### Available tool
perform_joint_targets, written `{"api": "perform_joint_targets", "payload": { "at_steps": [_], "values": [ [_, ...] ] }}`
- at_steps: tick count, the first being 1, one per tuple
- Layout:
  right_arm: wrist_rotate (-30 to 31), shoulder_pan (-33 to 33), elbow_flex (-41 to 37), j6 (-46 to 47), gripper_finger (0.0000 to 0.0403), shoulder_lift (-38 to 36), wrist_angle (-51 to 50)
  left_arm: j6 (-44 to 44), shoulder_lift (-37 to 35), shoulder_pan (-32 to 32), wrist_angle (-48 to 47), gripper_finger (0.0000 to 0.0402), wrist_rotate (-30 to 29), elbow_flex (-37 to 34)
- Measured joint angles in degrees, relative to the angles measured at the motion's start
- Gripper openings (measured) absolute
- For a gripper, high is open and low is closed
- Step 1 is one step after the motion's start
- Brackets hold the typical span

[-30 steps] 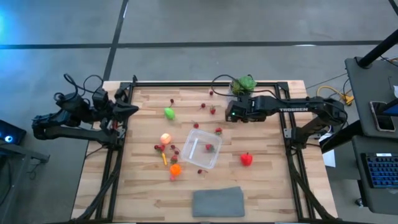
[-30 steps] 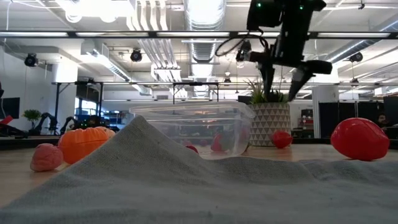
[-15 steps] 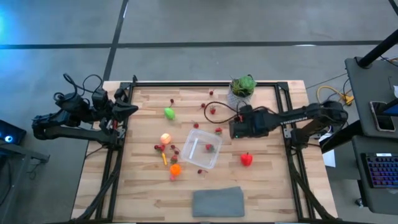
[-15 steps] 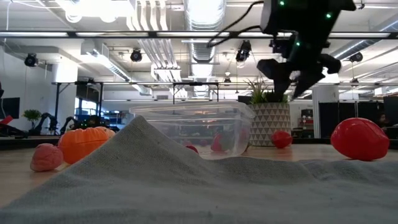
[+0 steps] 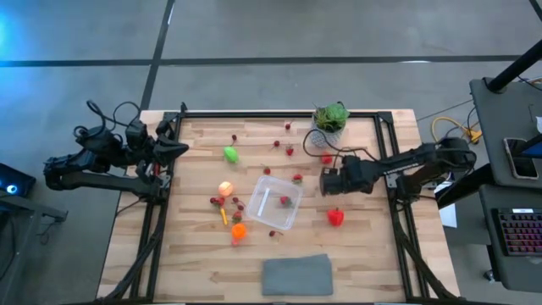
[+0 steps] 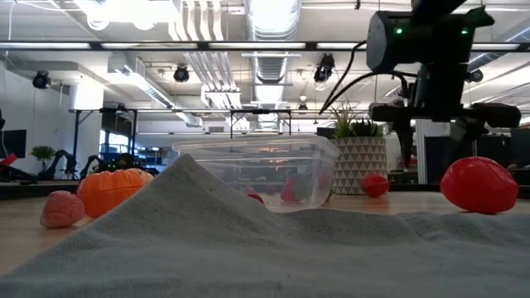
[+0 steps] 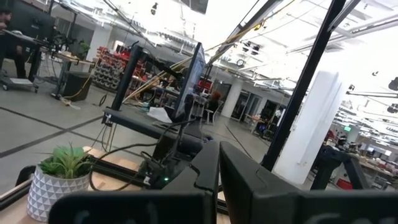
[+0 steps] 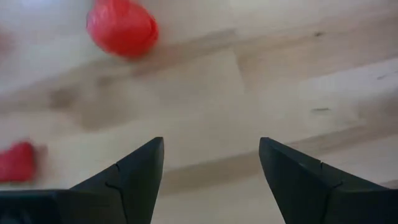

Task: Pick and placing Produce into tupperware
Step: Put the red strawberry into the transparent container

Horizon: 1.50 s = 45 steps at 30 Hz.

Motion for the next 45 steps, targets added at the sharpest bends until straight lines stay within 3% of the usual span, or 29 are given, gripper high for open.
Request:
{"api": "perform_joint_targets", "payload": {
  "at_steps": [2, 5, 11, 14, 21, 25, 36, 45],
  "values": [
    [-0.4, -1.8, 1.4, -0.9, 0.0256, 0.0, 0.4, -0.1, 0.0, 0.0, 0.0, 0.0000, -0.1, 0.0],
    [-0.6, -4.5, 4.1, -9.5, 0.0256, 0.0, 0.7, -1.5, 0.0, 0.0, 0.0, 0.0000, -1.8, 0.1],
    [11.0, -8.3, 9.5, -27.1, 0.0256, 1.7, 1.4, -4.2, 0.0, 0.0, -0.3, 0.0000, -7.4, 0.1],
    [9.6, -10.7, 11.2, -33.4, 0.0254, 3.1, 1.3, -4.1, 0.0, 0.0, -0.3, 0.0000, -8.5, 0.1],
    [2.0, -12.9, 13.7, -36.3, 0.0245, 8.2, 1.5, -4.0, -0.1, 0.0, -0.4, 0.0000, -8.6, 0.0],
    [1.9, -12.8, 14.4, -36.5, 0.0259, 11.2, 1.4, -4.0, -0.1, 0.0, -0.4, 0.0000, -8.6, 0.0],
    [1.9, -13.3, 15.7, -33.2, 0.0349, 15.8, 1.3, -4.0, -0.1, 0.0, -0.7, 0.0000, -8.6, 0.0],
    [1.9, -16.6, 14.2, -34.8, 0.0359, 16.0, 2.1, -4.0, -0.1, 0.0, -0.8, 0.0000, -8.6, -0.1]
  ]
}}
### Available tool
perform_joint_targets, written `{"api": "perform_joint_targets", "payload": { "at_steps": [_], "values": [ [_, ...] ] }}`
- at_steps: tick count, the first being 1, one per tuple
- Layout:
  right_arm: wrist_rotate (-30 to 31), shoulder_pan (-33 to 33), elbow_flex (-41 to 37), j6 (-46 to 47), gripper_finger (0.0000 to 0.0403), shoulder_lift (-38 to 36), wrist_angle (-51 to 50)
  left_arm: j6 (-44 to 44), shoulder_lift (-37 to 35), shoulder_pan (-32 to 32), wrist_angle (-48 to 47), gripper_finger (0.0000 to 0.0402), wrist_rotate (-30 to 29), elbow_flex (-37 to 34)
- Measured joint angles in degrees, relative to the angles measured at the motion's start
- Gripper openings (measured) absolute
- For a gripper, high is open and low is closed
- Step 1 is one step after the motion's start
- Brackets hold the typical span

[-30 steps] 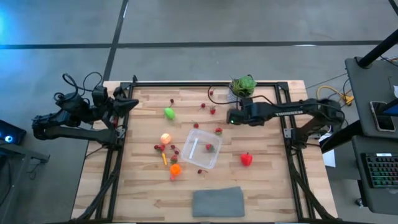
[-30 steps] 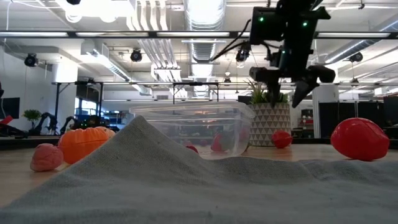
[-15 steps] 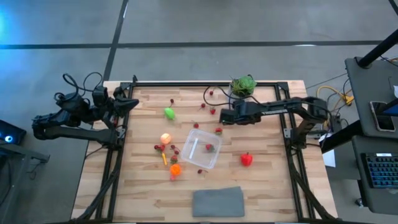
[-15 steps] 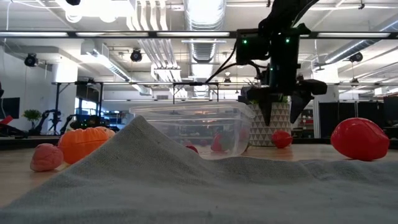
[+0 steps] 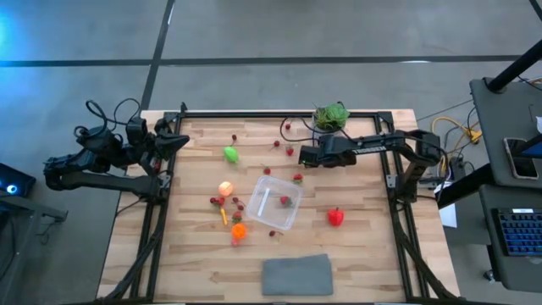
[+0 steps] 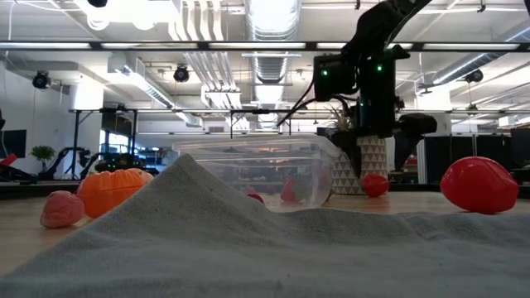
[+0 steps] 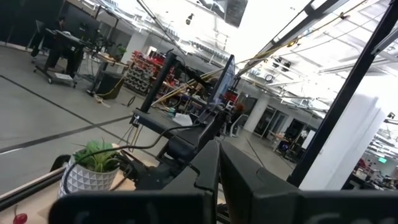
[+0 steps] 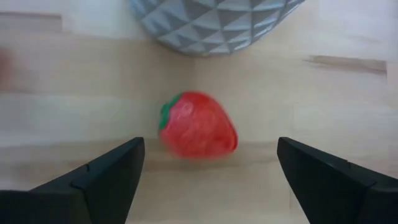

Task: Pick and placing Produce into tupperware
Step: Put the red strawberry into the transparent container

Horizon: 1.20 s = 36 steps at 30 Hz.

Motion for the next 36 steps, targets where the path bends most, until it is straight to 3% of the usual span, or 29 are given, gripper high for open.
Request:
{"api": "perform_joint_targets", "payload": {
  "at_steps": [8, 28, 36],
  "values": [
    [-1.9, -3.4, -0.5, -7.4, 0.0359, 0.9, 5.4, 0.0, 0.0, 0.0, 0.0, 0.0000, 0.0, 0.0],
    [-1.3, -4.0, -0.9, -9.7, 0.0358, 5.9, 6.9, 0.0, -0.1, 0.0, 0.2, 0.0000, -1.5, 0.0],
    [-1.8, -4.0, -0.9, -10.7, 0.0320, 6.1, 7.5, 0.0, -0.1, 0.0, 0.3, 0.0000, -1.5, 0.0]
  ]
}}
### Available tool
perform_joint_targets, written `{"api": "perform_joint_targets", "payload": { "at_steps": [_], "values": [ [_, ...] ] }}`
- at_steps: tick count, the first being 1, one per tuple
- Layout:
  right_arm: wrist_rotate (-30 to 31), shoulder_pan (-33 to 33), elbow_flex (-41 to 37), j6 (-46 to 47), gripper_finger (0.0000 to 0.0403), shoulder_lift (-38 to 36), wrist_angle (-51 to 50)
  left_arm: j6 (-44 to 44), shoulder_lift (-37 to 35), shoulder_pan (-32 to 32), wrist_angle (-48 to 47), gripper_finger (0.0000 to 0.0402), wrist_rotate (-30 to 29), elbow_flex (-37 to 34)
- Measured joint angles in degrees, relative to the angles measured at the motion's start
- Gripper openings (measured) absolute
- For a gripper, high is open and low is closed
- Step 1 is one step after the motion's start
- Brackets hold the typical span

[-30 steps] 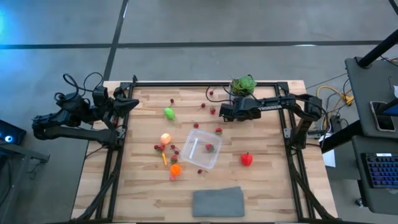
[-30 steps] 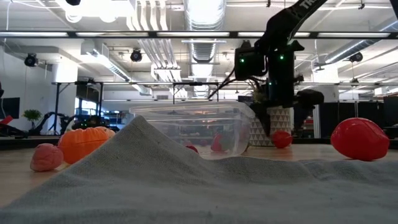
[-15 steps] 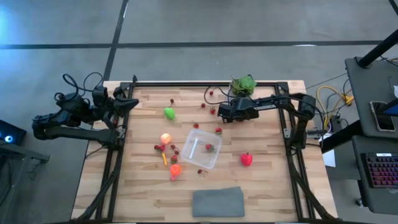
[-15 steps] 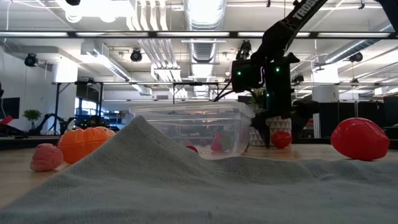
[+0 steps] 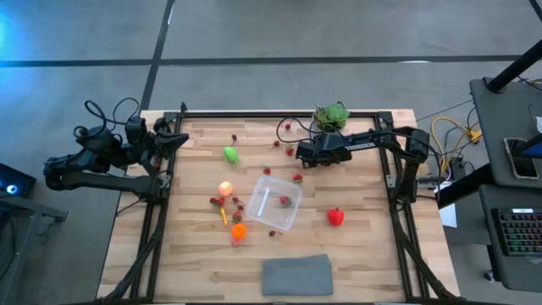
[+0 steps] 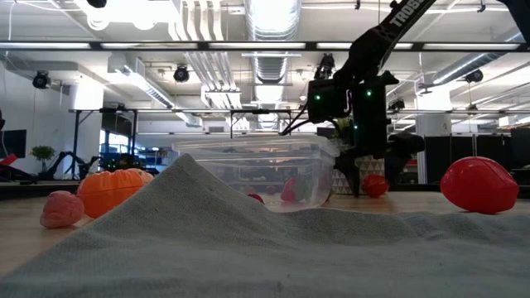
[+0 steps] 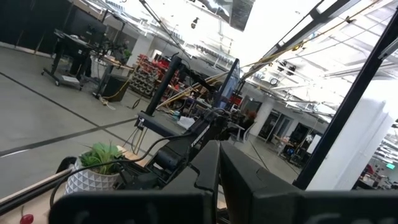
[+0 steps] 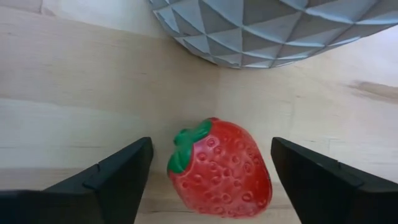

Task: Pick and placing Produce into tupperware
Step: Put the red strawberry into the transparent container

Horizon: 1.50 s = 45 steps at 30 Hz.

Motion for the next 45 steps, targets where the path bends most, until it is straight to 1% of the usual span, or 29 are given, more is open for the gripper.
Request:
{"api": "perform_joint_targets", "payload": {
  "at_steps": [13, 21, 29, 35, 43, 45],
  "values": [
    [-1.6, 0.0, 0.0, 0.0, 0.0247, 0.0, 0.2, 0.0, 0.0, 0.0, 0.1, 0.0000, 0.0, 0.0],
    [-2.8, 0.4, 0.9, 0.0, 0.0217, 0.0, -0.9, 0.0, 0.0, 0.0, 0.2, 0.0000, 0.0, 0.0],
    [-3.5, 1.8, 1.6, 0.3, 0.0209, 0.0, -2.6, 0.0, 0.0, 0.0, 0.2, 0.0000, 0.0, 0.0],
    [-4.7, 5.4, 4.2, 1.2, 0.0208, -1.0, -6.0, 0.0, 0.0, 0.0, 0.2, 0.0000, 0.0, 0.0],
    [-4.6, 12.8, 12.6, 1.1, 0.0208, -5.5, -6.8, 0.0, 0.0, 0.0, 0.2, 0.0000, 0.0, 0.0],
    [-4.7, 14.6, 15.2, -1.2, 0.0208, -6.2, -5.9, 0.0, 0.0, 0.0, 0.2, 0.0000, 0.0, 0.0]
  ]
}}
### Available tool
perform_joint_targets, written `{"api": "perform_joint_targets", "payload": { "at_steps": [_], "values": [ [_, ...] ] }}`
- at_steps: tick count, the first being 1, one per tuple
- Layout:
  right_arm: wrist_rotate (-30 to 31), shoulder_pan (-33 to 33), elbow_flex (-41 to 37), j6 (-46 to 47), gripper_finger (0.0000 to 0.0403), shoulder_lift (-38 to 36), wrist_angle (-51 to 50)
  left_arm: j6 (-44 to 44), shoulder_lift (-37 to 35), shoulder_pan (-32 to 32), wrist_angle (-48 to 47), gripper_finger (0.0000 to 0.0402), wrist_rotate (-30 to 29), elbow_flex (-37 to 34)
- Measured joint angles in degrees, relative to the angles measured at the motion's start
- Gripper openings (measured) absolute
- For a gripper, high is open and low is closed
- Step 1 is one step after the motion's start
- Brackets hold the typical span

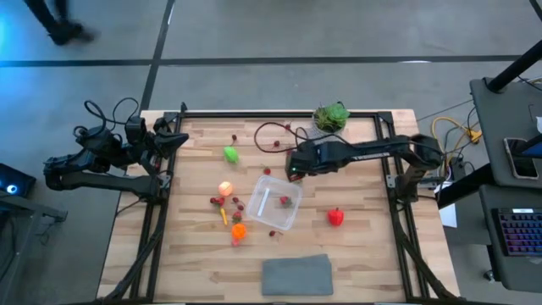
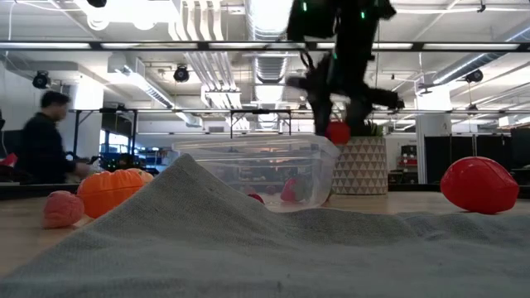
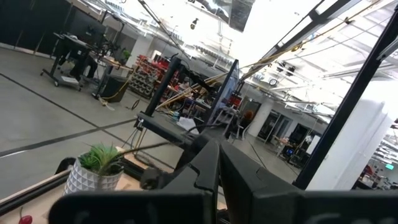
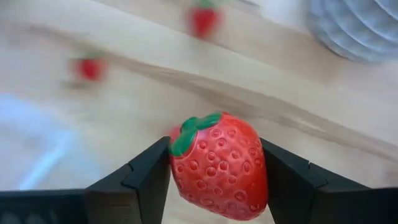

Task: Pick and placing Produce into tupperware
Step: Put the red strawberry into the transparent container

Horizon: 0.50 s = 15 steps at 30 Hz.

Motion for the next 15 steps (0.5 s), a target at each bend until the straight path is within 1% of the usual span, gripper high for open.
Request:
{"api": "perform_joint_targets", "payload": {
  "at_steps": [4, 7, 12, 15],
  "values": [
    [-1.8, 3.3, 5.3, -4.9, 0.0208, 0.0, 1.3, 0.0, 0.0, 0.0, 0.0, 0.0000, 0.0, 0.0],
    [-4.2, 4.8, 8.4, -5.6, 0.0208, 1.3, 2.1, 0.0, 0.1, 0.0, 0.0, 0.0000, 0.0, 0.0],
    [-10.0, 6.2, 10.0, -6.3, 0.0208, 4.3, 4.5, 0.0, 0.1, 0.1, 0.0, 0.0000, 0.0, 0.0],
    [-10.0, 7.5, 10.4, -4.8, 0.0211, 5.9, 4.8, -0.1, 0.0, 0.0, 0.1, 0.0000, 0.0, 0.0]
  ]
}}
